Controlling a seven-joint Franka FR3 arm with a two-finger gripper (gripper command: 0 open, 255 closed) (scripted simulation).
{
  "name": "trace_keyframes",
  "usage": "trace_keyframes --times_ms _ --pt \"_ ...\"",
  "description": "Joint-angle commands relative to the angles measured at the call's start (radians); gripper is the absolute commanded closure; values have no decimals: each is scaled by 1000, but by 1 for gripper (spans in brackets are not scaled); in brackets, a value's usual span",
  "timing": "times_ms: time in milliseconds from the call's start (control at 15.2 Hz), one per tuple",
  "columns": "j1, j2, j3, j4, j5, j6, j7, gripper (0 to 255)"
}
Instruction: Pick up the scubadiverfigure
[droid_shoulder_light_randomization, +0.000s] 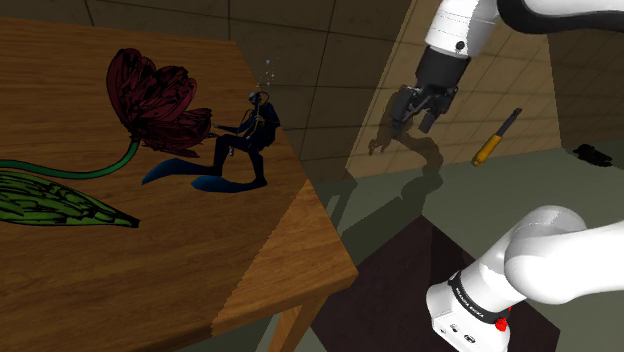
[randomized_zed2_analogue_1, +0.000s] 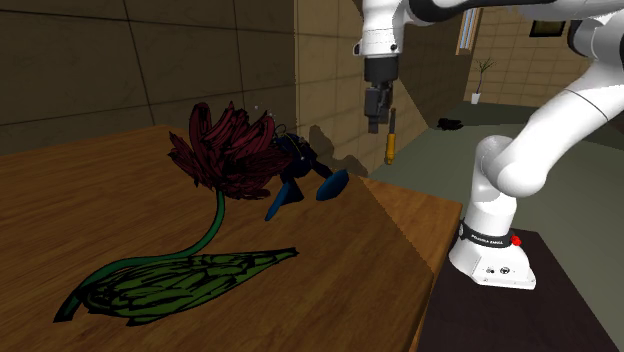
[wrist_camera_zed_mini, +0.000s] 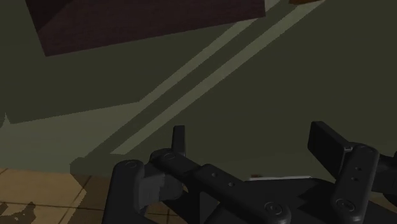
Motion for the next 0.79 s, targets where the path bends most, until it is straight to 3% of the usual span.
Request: trace_keyframes --times_ms 0,726 --pt "5 45 35 50 28 -2 59 0" --pt "16 345 225 371 95 15 382 0"
